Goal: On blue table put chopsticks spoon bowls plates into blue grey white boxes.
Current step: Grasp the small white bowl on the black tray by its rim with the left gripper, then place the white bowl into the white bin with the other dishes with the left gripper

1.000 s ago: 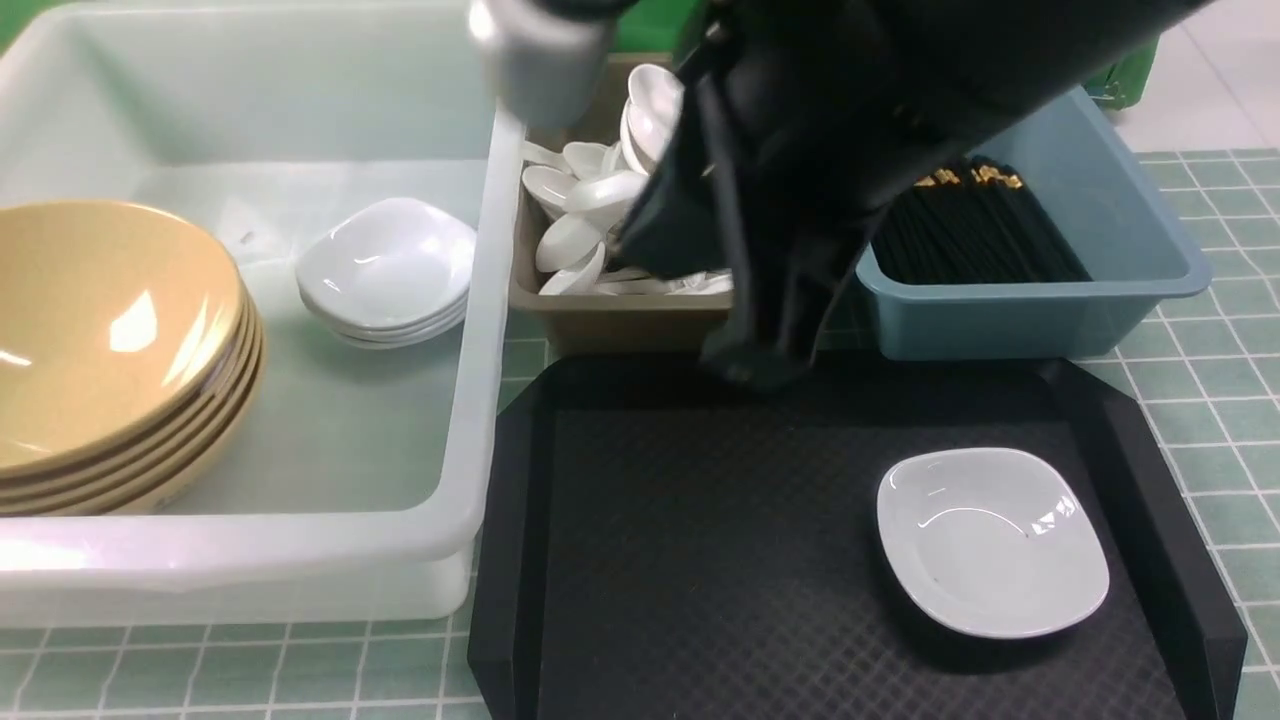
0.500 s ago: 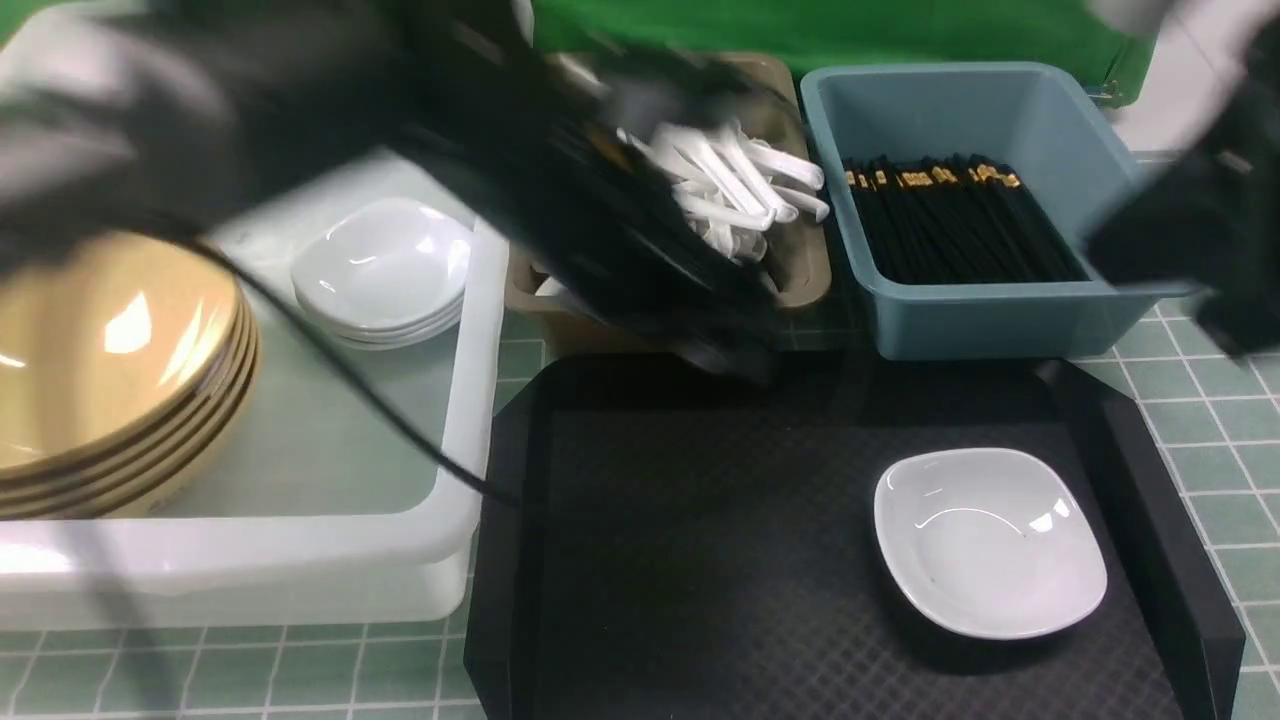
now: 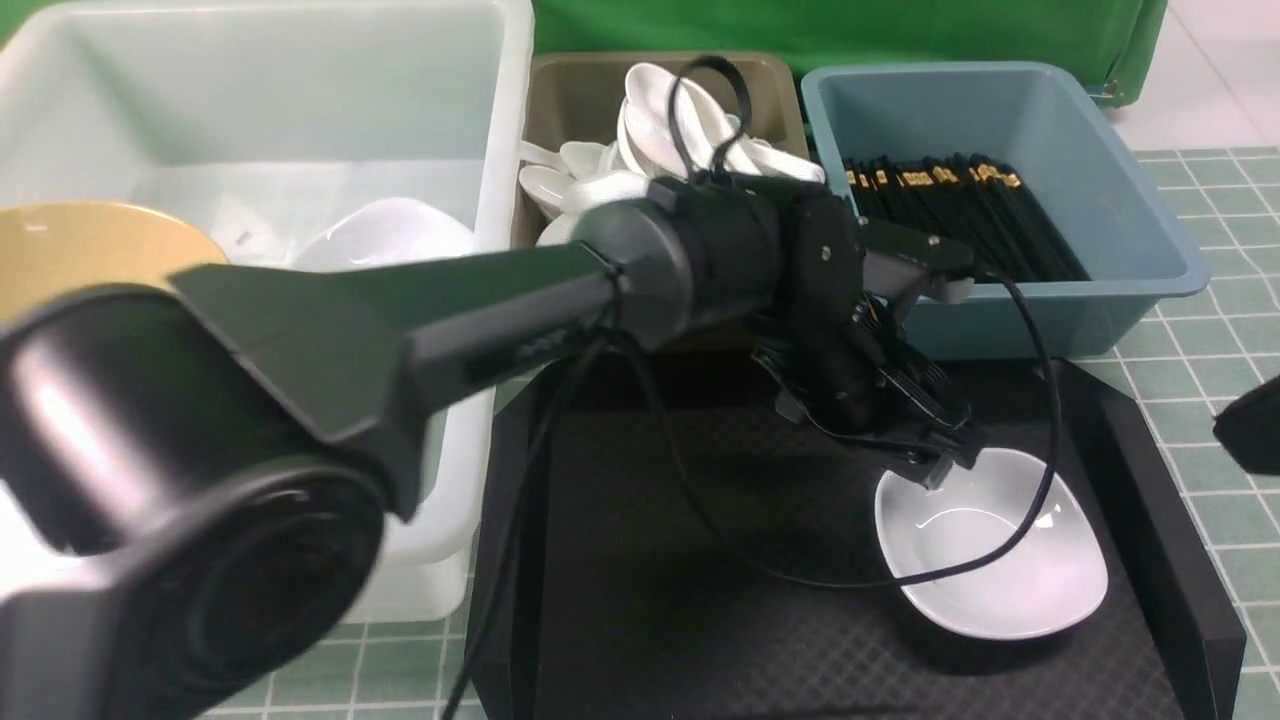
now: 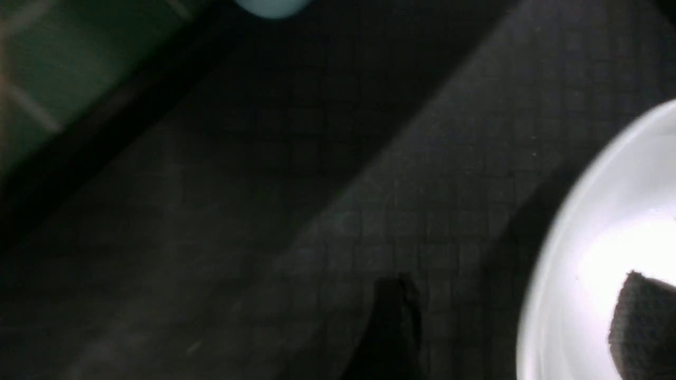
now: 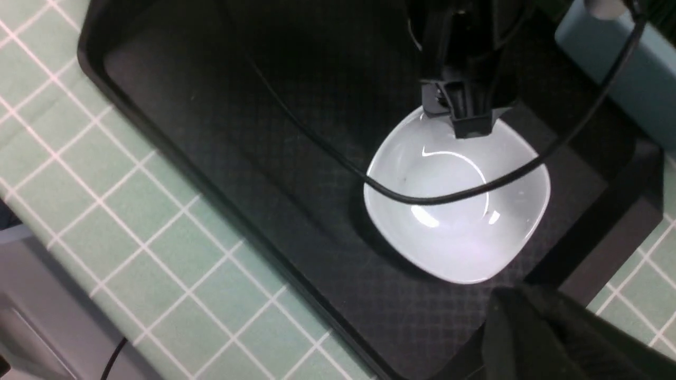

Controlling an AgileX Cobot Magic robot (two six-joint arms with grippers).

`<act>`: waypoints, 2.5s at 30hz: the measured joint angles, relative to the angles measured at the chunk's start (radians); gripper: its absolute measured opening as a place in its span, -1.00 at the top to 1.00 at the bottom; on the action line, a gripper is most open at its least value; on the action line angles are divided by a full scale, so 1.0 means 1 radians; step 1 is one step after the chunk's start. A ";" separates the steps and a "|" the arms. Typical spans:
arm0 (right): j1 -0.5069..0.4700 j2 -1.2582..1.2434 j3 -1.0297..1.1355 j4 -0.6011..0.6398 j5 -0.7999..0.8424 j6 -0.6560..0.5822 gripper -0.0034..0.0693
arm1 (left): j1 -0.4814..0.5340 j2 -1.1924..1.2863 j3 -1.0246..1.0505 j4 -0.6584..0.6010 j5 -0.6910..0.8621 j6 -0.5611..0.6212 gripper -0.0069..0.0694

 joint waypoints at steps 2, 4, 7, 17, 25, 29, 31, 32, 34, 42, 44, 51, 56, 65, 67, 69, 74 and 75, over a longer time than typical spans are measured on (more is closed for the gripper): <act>0.000 0.000 0.008 0.000 -0.002 0.000 0.77 | -0.006 0.015 -0.014 -0.005 0.017 0.004 -0.11; 0.000 0.000 0.009 -0.002 -0.006 0.000 0.77 | -0.012 0.019 -0.019 -0.007 0.033 0.017 0.12; 0.000 0.000 0.009 -0.012 -0.031 0.002 0.77 | -0.016 0.019 -0.025 -0.024 0.066 0.053 0.60; 0.000 0.047 -0.060 -0.017 -0.065 0.006 0.77 | 0.033 -0.092 -0.140 0.048 0.268 0.085 0.79; 0.138 0.282 -0.383 -0.018 -0.068 -0.029 0.77 | 0.325 -0.430 -0.162 0.141 0.371 0.085 0.79; 0.253 0.403 -0.516 -0.020 -0.071 -0.049 0.77 | 0.511 -0.522 -0.162 0.155 0.423 0.085 0.79; 0.299 0.453 -0.573 -0.023 -0.073 -0.063 0.77 | 0.604 -0.544 -0.162 0.150 0.427 0.085 0.79; 0.344 0.505 -0.631 -0.031 -0.073 -0.076 0.77 | 0.721 -0.551 -0.162 0.116 0.421 0.086 0.79; 0.367 0.533 -0.663 -0.046 -0.073 -0.081 0.77 | 0.781 -0.539 -0.162 0.075 0.420 0.100 0.79; 0.385 0.595 -0.694 -0.072 -0.072 -0.081 0.77 | 0.885 -0.357 -0.162 -0.095 0.400 0.168 0.79; 0.385 0.596 -0.694 -0.082 -0.072 -0.081 0.77 | 0.884 -0.312 -0.162 -0.100 0.397 0.168 0.79; 0.385 0.596 -0.698 -0.153 -0.070 -0.055 0.77 | 0.884 -0.174 -0.161 -0.105 0.371 0.170 0.79; 0.385 0.596 -0.698 -0.178 -0.073 -0.048 0.77 | 0.887 -0.124 -0.161 -0.124 0.356 0.170 0.80; 0.385 0.596 -0.698 -0.189 -0.079 -0.047 0.77 | 0.894 -0.079 -0.162 -0.047 0.365 0.213 0.62; 0.385 0.596 -0.698 -0.189 -0.079 -0.047 0.77 | 0.893 -0.080 -0.162 -0.048 0.374 0.229 0.48; 0.385 0.596 -0.698 -0.189 -0.079 -0.047 0.77 | 0.892 -0.086 -0.162 -0.049 0.380 0.243 0.22; 0.385 0.596 -0.699 -0.194 -0.052 -0.038 0.77 | 0.892 -0.142 -0.170 -0.049 0.418 0.246 -0.32; 0.385 0.596 -0.699 -0.200 -0.040 -0.026 0.77 | 0.892 -0.161 -0.179 -0.049 0.434 0.246 -0.37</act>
